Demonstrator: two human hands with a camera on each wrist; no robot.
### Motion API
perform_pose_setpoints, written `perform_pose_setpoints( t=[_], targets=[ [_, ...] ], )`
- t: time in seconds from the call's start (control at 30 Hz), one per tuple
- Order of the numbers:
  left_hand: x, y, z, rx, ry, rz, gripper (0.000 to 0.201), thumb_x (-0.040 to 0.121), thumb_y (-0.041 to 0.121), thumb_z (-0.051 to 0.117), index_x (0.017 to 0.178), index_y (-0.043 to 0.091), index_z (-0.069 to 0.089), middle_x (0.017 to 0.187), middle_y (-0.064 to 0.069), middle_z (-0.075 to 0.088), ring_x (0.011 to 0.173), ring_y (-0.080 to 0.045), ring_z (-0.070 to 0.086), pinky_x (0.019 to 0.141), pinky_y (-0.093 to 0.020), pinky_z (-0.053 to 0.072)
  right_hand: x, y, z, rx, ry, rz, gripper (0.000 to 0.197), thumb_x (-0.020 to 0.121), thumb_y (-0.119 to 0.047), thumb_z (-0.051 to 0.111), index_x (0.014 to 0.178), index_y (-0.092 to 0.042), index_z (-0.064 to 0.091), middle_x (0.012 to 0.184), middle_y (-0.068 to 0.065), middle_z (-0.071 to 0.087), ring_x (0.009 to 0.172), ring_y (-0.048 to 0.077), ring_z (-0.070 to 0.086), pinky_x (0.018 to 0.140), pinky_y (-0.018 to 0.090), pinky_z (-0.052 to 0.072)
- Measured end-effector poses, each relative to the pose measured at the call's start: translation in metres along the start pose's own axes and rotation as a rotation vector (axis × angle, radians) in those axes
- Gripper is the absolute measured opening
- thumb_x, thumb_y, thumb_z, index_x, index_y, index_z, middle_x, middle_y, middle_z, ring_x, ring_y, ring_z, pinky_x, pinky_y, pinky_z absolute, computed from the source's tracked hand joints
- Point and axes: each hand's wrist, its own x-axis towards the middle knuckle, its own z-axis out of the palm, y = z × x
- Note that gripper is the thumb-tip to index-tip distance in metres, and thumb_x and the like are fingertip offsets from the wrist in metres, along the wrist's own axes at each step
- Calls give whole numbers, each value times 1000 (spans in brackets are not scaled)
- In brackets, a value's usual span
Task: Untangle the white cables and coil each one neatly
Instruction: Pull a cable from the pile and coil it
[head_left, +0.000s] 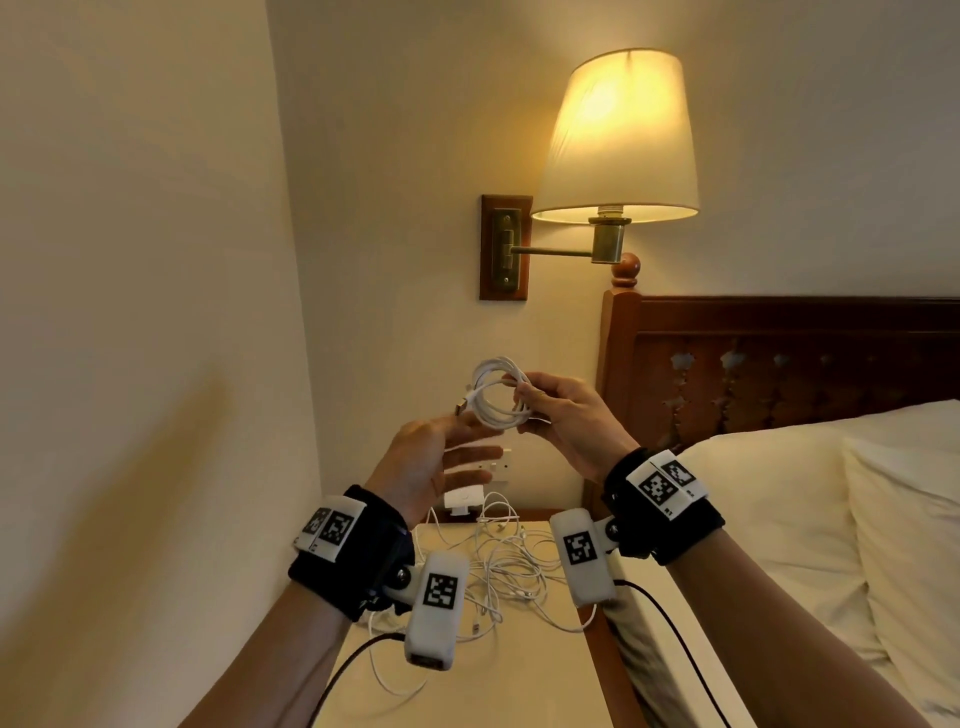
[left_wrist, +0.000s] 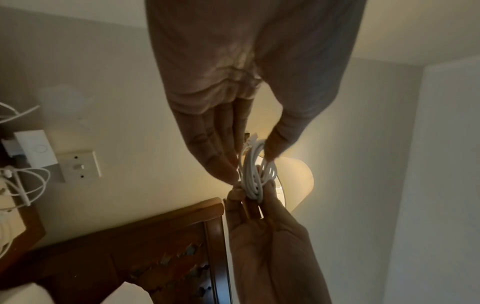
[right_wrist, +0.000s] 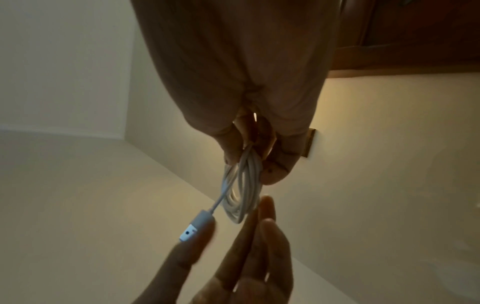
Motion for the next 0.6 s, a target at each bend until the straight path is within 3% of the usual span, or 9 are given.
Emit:
perform_pose_setpoints(
  t=[0.07,0.13,0.2,0.33,0.5,0.6],
  targets=[
    [2,-1,0,-1,1,61,23,92,12,61,113,9,67,104,-9,73,88,-19,71,63,-29,55,0,1,1,1,10,6,23,101,-11,47,113,-2,64,82,5,55,71,12,57,71,24,51],
    [3,-3,0,5,29,100,32,83,21,73,113,10,67,103,-8,73,88,-16,70,63,-27,55,-1,1,1,7,9,18,22,100,-11,48,113,-2,64,84,6,58,73,12,61,71,24,55],
    [7,-5,0,-17,108,151,40,78,24,78,112,8,66,98,-7,73,81,-13,68,60,-24,53,-2,2,3,30,-4,37,22,100,-9,48,114,0,62,86,8,61,75,13,64,71,24,56],
    [12,-10,4,-103,167,197,30,84,21,72,109,4,68,93,-5,74,68,-6,62,55,-20,49,-6,9,11,127,-4,58,19,99,-9,49,111,1,61,92,12,67,84,18,69,75,28,58],
    [15,-17,6,-117,130,192,27,91,26,65,108,6,71,81,1,62,68,-7,49,56,-21,45,-7,14,20,277,58,60,14,98,-9,51,103,-2,61,98,17,68,91,23,69,79,31,59],
    [16,-11,2,-77,107,205,26,94,29,59,100,8,71,77,3,58,63,-5,43,58,-22,39,-5,12,17,193,45,113,15,95,-15,59,105,-3,62,101,16,69,93,20,68,82,33,58]
  ],
)
